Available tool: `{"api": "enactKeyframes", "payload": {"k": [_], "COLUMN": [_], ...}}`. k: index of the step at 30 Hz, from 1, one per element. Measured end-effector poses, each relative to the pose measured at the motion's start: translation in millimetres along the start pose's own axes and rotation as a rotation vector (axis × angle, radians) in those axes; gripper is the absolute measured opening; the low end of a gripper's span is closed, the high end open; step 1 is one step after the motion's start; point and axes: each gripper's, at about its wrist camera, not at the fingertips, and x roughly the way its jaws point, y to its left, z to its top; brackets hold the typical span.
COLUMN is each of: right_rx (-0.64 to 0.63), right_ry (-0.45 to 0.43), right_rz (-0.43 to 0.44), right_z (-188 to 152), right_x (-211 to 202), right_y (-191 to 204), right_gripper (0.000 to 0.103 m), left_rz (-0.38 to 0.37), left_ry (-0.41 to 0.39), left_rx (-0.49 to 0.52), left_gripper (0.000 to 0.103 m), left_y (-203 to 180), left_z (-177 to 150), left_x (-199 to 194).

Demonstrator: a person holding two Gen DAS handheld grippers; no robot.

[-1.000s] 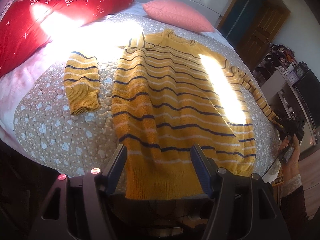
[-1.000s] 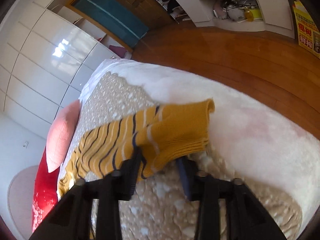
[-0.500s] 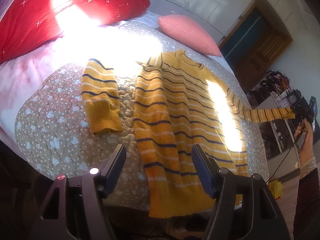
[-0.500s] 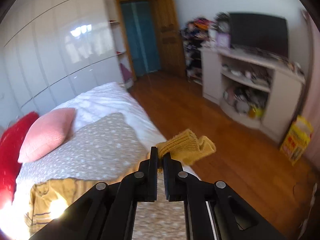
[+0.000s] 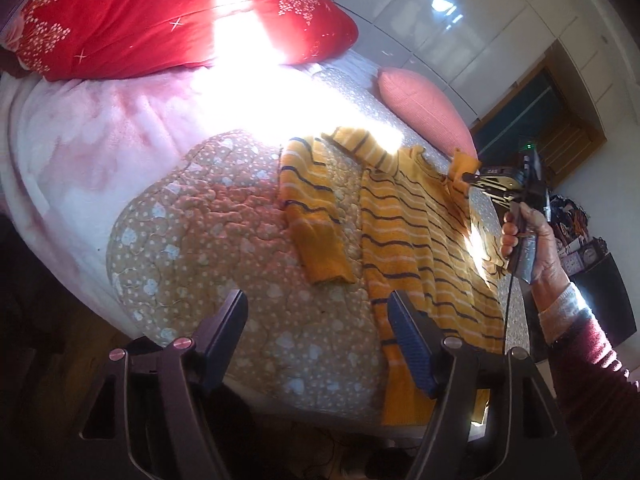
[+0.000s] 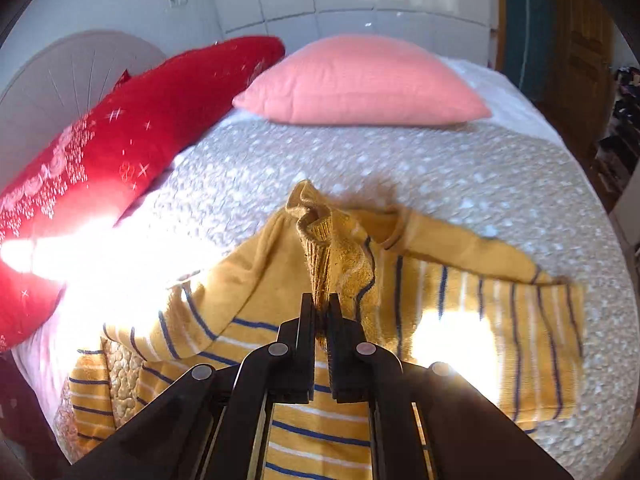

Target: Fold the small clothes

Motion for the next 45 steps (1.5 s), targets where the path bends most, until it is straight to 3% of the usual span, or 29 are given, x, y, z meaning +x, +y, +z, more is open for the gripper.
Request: {"api": "enactKeyframes", "payload": {"k": [3,7,9,12,13,15,19,21,27,29,31,33,34,35,37,40,45], "right_rx": [-0.01,-0.059,-0.104,-0.179,-0.189,-0.183,-0.242,-0.265,-0.409,-0.468,-0.516,-0.524,-0.51,-0.491,-0.467,-0.453,-0.476], "right_ry": [0.068,0.106,0.116,0.109,0.113,0.14,0.113,0.124,0.21,0.208,0.189,0.192,0.208,0.222,0.242,0.223,0.026], "right_rz": [-0.001,-0.018,-0.026,-0.052,-0.023,0.087,0.16,0.267,0.407,0.397,0.329,0.264,0.272,0.301,0.337,0.361,0.324], "right_z": [-10,-16,-20,-24,-26,-29,-43,-63,-144,-164,-178,-184,-184,-184,-179,-159,-86], "right_x": [41,63,67,72,70,67,37,17,-12,-15,-13,-3,1,2,2,-12,-95], "right_y": [19,40,54,78,85,97,133,148,197,213,225,233,232,230,232,233,211], "right_gripper": [0.005,0.006,0.009,0.023,0.029,0.029,0.029,0.03,0.031,0.045,0.056,0.058,0.056,0.037,0.009,0.007,0.003], "left_rz": [0.003,0.006,0.007,0.0,0.001,0.003,0.035,0.053,0.058,0.055,0.056,0.06,0.061,0.06,0.059,0.055,0.046], "left_ry": [0.007,0.01,0.008,0.001,-0.005,-0.019,-0.05,-0.068,-0.063,-0.069,-0.074,-0.077,-0.077,-0.076,-0.071,-0.074,-0.081], "left_rx": [-0.037,-0.069,-0.08,-0.096,-0.098,-0.101,-0.112,-0.121,-0.163,-0.162,-0.153,-0.15,-0.152,-0.156,-0.164,-0.16,-0.116], "left_gripper": [0.071,0.071,0.071,0.071,0.071,0.071,0.072,0.073,0.074,0.074,0.074,0.074,0.074,0.074,0.074,0.074,0.074], "left_y": [15,29,33,35,35,35,38,42,49,47,45,45,45,45,45,42,25], "left_z": [0,0,0,2,2,3,5,6,6,5,3,2,1,1,-1,0,6], "left_x": [0,2,2,0,-2,-6,-15,-19,-18,-21,-23,-25,-26,-27,-28,-32,-36]}}
